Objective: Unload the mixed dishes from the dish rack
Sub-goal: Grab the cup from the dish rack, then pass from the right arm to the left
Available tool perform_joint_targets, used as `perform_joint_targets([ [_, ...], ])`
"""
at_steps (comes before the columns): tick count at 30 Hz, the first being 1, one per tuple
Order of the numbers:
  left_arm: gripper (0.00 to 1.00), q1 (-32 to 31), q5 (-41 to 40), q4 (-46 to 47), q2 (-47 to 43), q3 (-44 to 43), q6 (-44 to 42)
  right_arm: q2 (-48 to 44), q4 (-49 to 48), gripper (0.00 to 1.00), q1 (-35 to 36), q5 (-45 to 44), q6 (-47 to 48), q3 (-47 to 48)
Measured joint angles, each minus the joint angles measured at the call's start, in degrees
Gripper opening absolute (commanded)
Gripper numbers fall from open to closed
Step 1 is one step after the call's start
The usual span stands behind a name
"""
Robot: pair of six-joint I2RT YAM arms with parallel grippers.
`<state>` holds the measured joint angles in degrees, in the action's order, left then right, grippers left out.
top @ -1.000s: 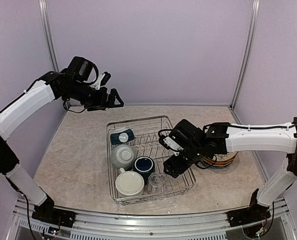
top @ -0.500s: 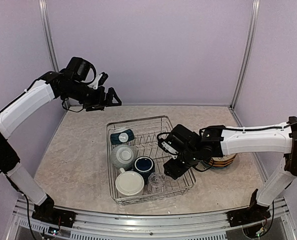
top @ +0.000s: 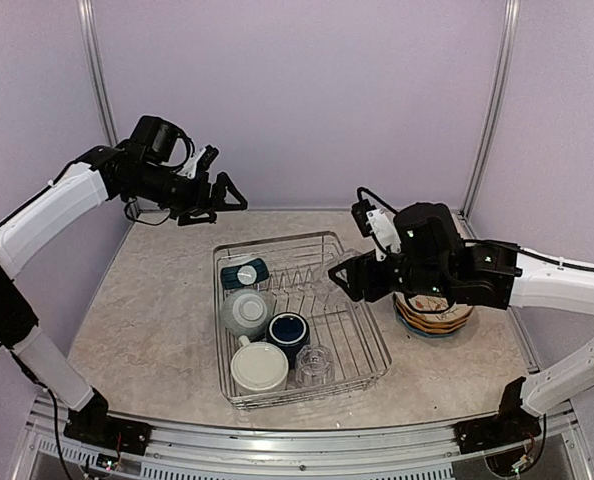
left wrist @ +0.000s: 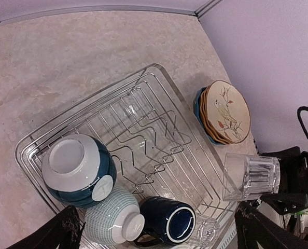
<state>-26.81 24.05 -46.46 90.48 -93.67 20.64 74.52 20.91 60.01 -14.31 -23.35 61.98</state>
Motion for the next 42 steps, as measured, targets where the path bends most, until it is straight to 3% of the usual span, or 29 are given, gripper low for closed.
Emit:
perform_joint_targets([
  [4, 0.98, 0.4, 6.6, 2.5, -0.1, 1.0, 2.0, -4.5, -15.7, 0.29, -6.5, 5.6, -4.0, -8.2],
  [8, 0.94, 0.8, 18.5, 9.3, 0.0, 4.9, 7.6, -5.1, -32.4, 0.29, -12.2, 11.3, -10.1, -15.9],
  [12, 0.92, 0.9, 33.0, 23.8, 1.2, 11.6, 19.1, -2.3, -46.6, 0.27, -12.6, 16.2, -14.6, -18.5],
  [16, 0.87, 0.5, 41.5, 37.9, 3.4, 17.0, 30.2, 4.4, -58.9, 0.27, -12.6, 21.4, -18.4, -17.3],
  [23, 0.58, -2.2, 49.0, 56.5, 5.1, 19.8, 43.7, 17.0, -71.0, 0.23, -12.5, 29.7, -23.9, -11.8],
  [31, 0.17, -3.1, 51.1, 64.8, 5.7, 20.9, 50.0, 22.9, -82.7, 0.25, -12.1, 33.2, -27.6, -10.5],
  [34, 0.00, -2.8, 51.4, 66.4, 5.7, 21.3, 51.4, 23.0, -84.6, 0.37, -11.8, 33.1, -27.7, -10.6],
  [38, 0.00, -2.3, 52.9, 68.7, 5.5, 21.3, 51.2, 22.9, -84.7, 0.67, -11.6, 33.4, -27.8, -10.4],
  [42, 0.00, -1.3, 52.4, 65.3, 5.4, 21.3, 48.6, 22.0, -79.1, 0.95, -11.5, 32.4, -25.7, -9.5],
])
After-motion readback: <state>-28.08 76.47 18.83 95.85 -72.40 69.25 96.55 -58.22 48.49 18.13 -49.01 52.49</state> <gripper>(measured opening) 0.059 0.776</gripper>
